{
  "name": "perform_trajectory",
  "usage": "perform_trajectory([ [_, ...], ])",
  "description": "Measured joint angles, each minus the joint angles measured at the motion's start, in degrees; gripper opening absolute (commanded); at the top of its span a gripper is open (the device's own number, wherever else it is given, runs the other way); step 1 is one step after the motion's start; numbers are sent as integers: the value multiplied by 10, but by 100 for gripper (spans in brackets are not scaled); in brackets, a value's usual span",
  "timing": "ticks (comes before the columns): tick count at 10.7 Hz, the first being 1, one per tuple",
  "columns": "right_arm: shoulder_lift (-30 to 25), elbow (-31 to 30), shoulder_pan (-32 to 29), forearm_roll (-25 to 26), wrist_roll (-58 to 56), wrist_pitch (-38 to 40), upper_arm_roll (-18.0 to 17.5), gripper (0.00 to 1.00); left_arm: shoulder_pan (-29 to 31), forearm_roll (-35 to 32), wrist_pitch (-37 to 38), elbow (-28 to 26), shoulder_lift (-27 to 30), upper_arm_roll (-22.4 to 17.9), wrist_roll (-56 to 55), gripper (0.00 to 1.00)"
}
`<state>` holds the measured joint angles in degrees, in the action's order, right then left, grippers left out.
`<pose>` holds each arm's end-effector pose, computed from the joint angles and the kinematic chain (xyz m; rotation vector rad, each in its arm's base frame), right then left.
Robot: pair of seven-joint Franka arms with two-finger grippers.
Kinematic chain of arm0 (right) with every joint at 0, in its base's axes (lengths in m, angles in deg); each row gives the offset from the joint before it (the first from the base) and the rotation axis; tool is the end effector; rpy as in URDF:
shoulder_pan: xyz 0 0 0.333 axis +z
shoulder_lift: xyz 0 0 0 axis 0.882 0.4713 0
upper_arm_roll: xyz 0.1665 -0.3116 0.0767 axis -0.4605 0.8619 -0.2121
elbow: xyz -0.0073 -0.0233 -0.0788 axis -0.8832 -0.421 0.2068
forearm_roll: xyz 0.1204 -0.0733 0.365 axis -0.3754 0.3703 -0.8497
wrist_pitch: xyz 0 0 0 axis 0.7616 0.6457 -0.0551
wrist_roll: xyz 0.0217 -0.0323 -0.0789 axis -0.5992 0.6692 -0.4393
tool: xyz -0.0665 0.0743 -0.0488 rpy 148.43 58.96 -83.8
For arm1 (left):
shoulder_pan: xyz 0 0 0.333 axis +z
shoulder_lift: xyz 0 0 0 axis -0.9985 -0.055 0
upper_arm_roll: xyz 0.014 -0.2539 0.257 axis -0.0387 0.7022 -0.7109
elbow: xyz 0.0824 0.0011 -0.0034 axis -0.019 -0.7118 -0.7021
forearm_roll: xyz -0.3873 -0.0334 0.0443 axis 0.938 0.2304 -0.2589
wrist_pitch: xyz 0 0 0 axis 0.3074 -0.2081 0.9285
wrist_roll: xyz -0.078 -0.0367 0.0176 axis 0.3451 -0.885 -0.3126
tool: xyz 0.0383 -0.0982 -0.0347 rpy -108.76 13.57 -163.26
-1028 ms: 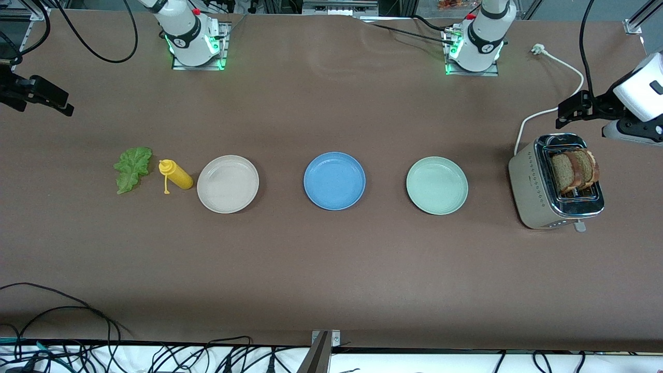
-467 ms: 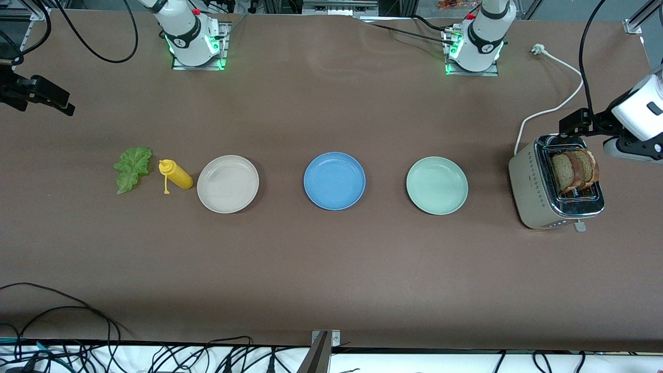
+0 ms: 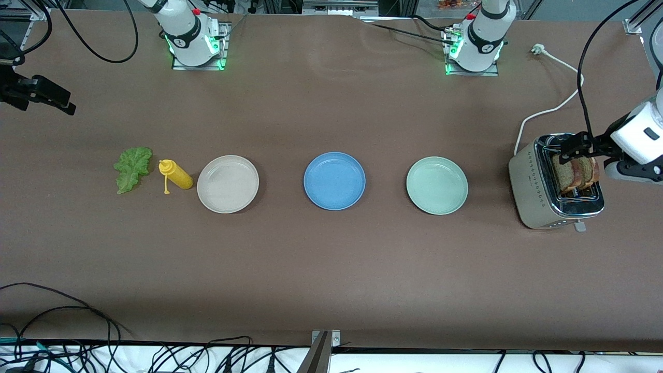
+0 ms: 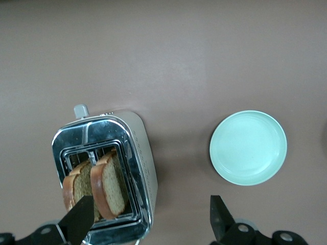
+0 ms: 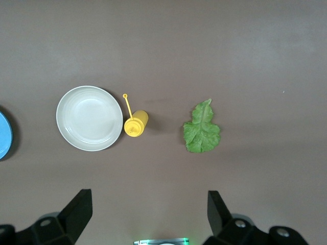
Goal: Make sandwich in blue plate with both arms
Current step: 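Lower the left gripper into the toaster and grasp a bread slice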
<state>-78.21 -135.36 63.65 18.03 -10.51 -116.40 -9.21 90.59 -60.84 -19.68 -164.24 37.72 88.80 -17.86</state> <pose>0.5395 -0.0137 0.6812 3.1208 -0.1300 -0.0802 0.6019 0.0207 0.5891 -3.1161 0.1964 0.0336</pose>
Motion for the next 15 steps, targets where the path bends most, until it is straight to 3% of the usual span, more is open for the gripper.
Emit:
perform_trajectory([
  [7,4,0,5,0,0,1,-2,100,2,8,-158,-104,-15,-55,69,100],
  [15,8,0,11,0,0,1,-2,100,2,47,-207,-148,-55,-108,134,95],
])
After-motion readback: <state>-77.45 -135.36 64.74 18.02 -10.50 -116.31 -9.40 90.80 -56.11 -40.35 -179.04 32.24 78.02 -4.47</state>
